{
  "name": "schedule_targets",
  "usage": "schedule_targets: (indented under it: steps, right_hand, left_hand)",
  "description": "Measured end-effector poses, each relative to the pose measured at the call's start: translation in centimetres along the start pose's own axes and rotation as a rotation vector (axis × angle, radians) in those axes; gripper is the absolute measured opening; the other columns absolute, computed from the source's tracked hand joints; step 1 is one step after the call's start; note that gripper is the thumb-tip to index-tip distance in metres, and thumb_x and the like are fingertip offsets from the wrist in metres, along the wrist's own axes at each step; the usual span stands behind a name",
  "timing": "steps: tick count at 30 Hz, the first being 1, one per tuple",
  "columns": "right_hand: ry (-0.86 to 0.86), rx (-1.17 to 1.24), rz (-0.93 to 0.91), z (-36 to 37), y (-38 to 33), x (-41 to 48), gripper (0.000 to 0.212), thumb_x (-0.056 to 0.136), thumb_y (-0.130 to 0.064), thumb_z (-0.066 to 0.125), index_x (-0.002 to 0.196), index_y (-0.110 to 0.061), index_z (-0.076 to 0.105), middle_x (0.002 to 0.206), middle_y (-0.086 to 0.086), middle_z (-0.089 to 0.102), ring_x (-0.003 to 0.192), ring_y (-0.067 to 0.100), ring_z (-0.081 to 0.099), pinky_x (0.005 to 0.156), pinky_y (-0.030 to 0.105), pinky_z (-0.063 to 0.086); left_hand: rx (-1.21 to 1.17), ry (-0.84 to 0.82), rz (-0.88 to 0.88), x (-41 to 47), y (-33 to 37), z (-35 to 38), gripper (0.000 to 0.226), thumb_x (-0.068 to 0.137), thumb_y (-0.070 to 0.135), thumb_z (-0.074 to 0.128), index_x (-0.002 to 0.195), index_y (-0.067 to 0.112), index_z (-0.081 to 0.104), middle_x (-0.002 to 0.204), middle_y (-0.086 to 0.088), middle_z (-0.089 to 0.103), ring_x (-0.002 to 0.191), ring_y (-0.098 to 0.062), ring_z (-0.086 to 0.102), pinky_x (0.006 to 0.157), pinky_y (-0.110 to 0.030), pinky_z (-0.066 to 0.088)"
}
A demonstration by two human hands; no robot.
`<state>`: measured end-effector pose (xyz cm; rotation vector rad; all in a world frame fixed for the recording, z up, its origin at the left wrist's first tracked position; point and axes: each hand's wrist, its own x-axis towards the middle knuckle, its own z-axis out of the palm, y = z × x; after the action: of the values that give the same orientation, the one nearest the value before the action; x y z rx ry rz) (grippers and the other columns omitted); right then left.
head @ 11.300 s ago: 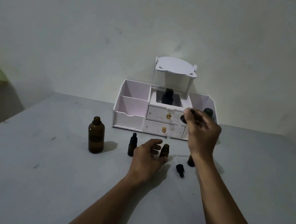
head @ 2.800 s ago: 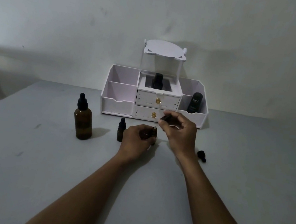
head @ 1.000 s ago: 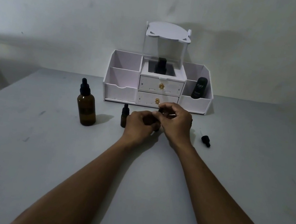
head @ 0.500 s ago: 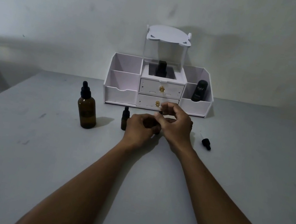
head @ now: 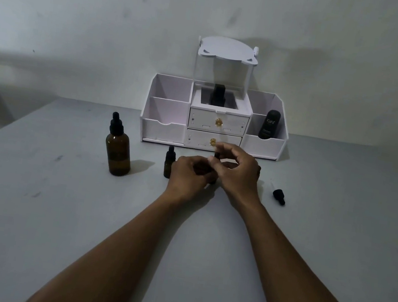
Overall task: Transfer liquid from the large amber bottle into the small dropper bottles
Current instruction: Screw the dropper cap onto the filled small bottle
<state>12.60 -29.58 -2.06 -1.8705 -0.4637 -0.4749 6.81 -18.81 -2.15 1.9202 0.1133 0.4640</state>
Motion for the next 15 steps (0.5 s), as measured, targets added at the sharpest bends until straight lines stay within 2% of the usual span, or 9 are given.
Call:
schedule_targets:
  steps: [2, 3, 6, 11, 15]
  right_hand:
    - [-0.024, -0.004, 0.003, -0.29, 0.11, 0.03, 0.027, 0.083, -0.01, 0.075, 0.11, -0.015, 0.075, 0.106, -0.002, 0.075, 0.096, 0.008, 0.069, 0.086, 0.025, 0.059]
    - [-0.024, -0.009, 0.01, -0.32, 0.13, 0.06, 0.026, 0.083, -0.009, 0.075, 0.108, -0.015, 0.075, 0.105, 0.0, 0.075, 0.095, 0.009, 0.07, 0.087, 0.028, 0.06]
    - [-0.006, -0.005, 0.023, -0.09, 0.01, 0.19, 0.022, 0.081, -0.009, 0.078, 0.102, -0.014, 0.077, 0.098, 0.0, 0.076, 0.091, 0.011, 0.071, 0.085, 0.029, 0.06]
    - [-0.007, -0.004, 0.026, 0.09, -0.12, 0.2, 0.021, 0.081, -0.01, 0.078, 0.101, -0.013, 0.077, 0.098, 0.001, 0.076, 0.091, 0.012, 0.071, 0.086, 0.026, 0.059]
    - [-0.03, -0.005, 0.019, -0.25, 0.07, 0.25, 0.023, 0.08, -0.012, 0.08, 0.102, -0.014, 0.077, 0.098, 0.0, 0.076, 0.091, 0.011, 0.071, 0.085, 0.027, 0.059]
  left_hand:
    - [0.003, -0.007, 0.001, 0.06, 0.03, -0.02, 0.029, 0.086, 0.01, 0.074, 0.115, 0.012, 0.072, 0.11, 0.0, 0.073, 0.092, -0.007, 0.065, 0.072, -0.006, 0.048]
    - [0.005, -0.009, 0.0, 0.08, 0.03, -0.02, 0.029, 0.086, 0.009, 0.073, 0.116, 0.012, 0.072, 0.111, -0.001, 0.073, 0.093, -0.007, 0.065, 0.077, -0.009, 0.05]
    - [0.005, -0.006, -0.007, 0.09, -0.02, -0.04, 0.028, 0.086, 0.009, 0.073, 0.114, 0.013, 0.072, 0.111, -0.002, 0.074, 0.096, -0.01, 0.067, 0.091, -0.025, 0.054]
    - [0.023, -0.003, 0.012, 0.23, -0.13, -0.12, 0.026, 0.087, 0.008, 0.073, 0.113, 0.012, 0.073, 0.109, -0.001, 0.073, 0.094, -0.008, 0.065, 0.083, -0.014, 0.051]
    - [0.03, -0.009, 0.001, 0.28, -0.57, 0.09, 0.03, 0.087, 0.008, 0.072, 0.117, 0.013, 0.071, 0.114, -0.001, 0.073, 0.104, -0.012, 0.068, 0.091, -0.02, 0.052]
